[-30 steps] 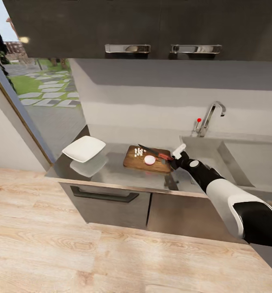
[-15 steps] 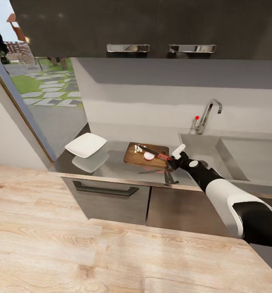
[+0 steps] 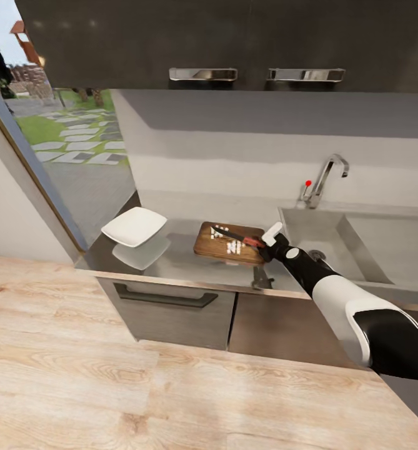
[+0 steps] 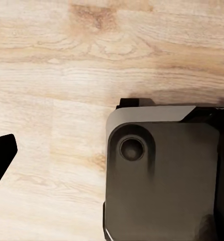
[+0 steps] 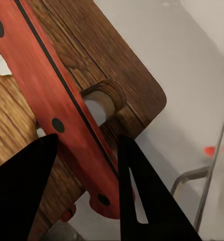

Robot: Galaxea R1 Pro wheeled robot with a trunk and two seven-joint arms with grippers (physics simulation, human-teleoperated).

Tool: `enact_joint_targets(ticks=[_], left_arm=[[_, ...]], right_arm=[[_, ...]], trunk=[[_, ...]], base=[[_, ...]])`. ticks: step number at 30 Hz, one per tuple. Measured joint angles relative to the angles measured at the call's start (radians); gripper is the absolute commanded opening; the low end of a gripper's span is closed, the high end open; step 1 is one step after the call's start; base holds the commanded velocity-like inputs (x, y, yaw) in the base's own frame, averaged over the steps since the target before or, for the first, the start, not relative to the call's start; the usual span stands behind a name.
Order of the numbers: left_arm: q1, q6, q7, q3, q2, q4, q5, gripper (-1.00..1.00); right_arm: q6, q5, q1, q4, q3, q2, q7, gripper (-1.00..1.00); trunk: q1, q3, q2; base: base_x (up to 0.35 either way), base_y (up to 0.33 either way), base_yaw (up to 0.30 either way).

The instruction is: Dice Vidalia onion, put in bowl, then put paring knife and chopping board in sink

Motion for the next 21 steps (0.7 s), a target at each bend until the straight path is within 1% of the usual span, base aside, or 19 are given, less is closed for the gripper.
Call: enact_joint_targets(ticks=[12, 15, 16, 18, 19, 20, 21], left_arm=[[0.000, 0.001, 0.000, 0.000, 0.000, 0.000, 0.000, 1.00], [0.000, 0.001, 0.000, 0.000, 0.000, 0.000, 0.000, 1.00], [0.000, 0.001, 0.000, 0.000, 0.000, 0.000, 0.000, 1.00], [0.000, 0.001, 0.000, 0.000, 0.000, 0.000, 0.000, 1.00], [0.000, 0.001, 0.000, 0.000, 0.000, 0.000, 0.000, 1.00], [0.000, 0.001, 0.000, 0.000, 0.000, 0.000, 0.000, 1.00], [0.000, 0.001, 0.000, 0.000, 0.000, 0.000, 0.000, 1.00]], right_arm=[[-0.001, 0.004, 0.000, 0.013, -0.002, -0.001, 0.001, -1.00], [-0.001, 0.003, 0.000, 0.007, -0.005, -0.005, 0.003, -1.00], [0.000, -0.001, 0.000, 0.002, -0.011, -0.009, 0.005, -1.00], [0.000, -0.032, 0.000, -0.019, -0.041, -0.031, 0.007, -1.00], [0.000, -0.043, 0.000, -0.025, -0.049, -0.035, 0.008, -1.00], [0.001, -0.076, 0.000, -0.045, -0.072, -0.045, 0.007, -1.00], [0.001, -0.096, 0.000, -0.058, -0.084, -0.049, 0.007, -1.00]], trunk=[[0.000, 0.000, 0.000], [0.000, 0.000, 0.000], [0.000, 0.000, 0.000], [0.000, 0.000, 0.000], [0.000, 0.000, 0.000], [0.000, 0.000, 0.000], [0.000, 0.000, 0.000]], base=[[0.001, 0.001, 0.000], [0.000, 0.000, 0.000], [0.000, 0.000, 0.000], [0.000, 0.000, 0.000], [0.000, 0.000, 0.000], [0.000, 0.000, 0.000], [0.000, 0.000, 0.000]])
